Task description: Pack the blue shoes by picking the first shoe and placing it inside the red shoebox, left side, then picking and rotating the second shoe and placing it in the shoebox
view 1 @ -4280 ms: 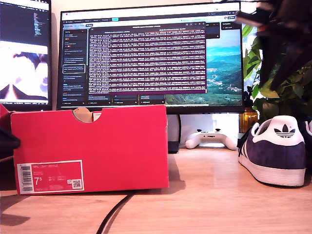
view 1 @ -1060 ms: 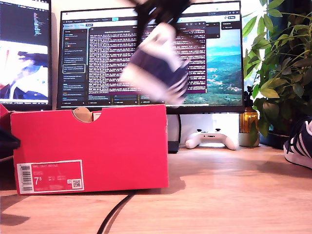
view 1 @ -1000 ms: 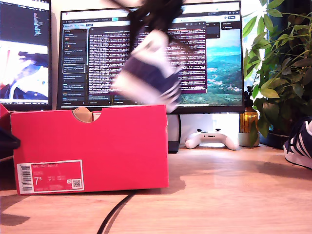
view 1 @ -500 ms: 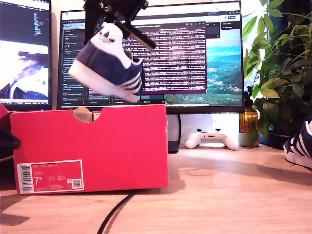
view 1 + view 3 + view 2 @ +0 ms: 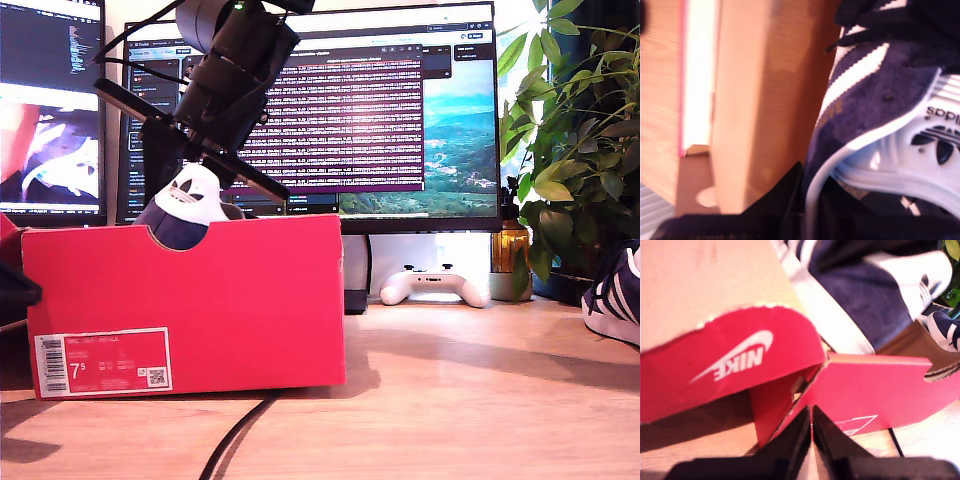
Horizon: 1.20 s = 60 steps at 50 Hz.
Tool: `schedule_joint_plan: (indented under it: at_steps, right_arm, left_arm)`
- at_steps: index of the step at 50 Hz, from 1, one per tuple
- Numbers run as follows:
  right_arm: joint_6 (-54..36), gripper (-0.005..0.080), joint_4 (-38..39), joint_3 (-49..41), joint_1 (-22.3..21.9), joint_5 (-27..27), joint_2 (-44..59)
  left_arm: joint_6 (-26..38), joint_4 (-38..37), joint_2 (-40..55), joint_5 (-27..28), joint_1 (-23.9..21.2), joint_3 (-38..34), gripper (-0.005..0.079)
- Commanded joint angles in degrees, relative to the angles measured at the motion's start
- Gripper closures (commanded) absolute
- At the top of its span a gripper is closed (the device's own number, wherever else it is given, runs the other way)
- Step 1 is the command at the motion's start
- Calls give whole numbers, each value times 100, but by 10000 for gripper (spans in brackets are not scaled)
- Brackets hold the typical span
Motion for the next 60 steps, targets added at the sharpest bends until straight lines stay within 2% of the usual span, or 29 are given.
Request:
schedule_joint_plan:
  at_steps: [1, 13, 31, 34, 39, 43, 51, 60]
  right_arm:
    - [-13, 765, 151, 129, 107, -13, 52]
    - [-17, 765, 317, 129, 197, 83, 415]
    - [-39, 762, 433, 129, 254, 820, 555]
    - [-39, 719, 452, 129, 254, 787, 555]
    - [-37, 545, 439, 129, 254, 741, 555]
    - [-33, 465, 428, 129, 260, 586, 555]
    - [-17, 448, 170, 245, 260, 195, 549]
    - [-221, 448, -612, 863, 258, 195, 538]
  left_arm:
    - [37, 63, 15, -26, -11, -173, 764]
    - [37, 61, 15, -17, -11, -173, 764]
    - [39, 59, 15, 17, -11, -173, 764]
    - [39, 55, 15, 17, -11, -173, 764]
    - [39, 57, 15, 17, -11, -173, 764]
    - [42, 52, 15, 17, -11, -173, 764]
    - [39, 2, 15, 15, -9, -173, 764]
    - [37, -118, 15, 15, -9, -173, 764]
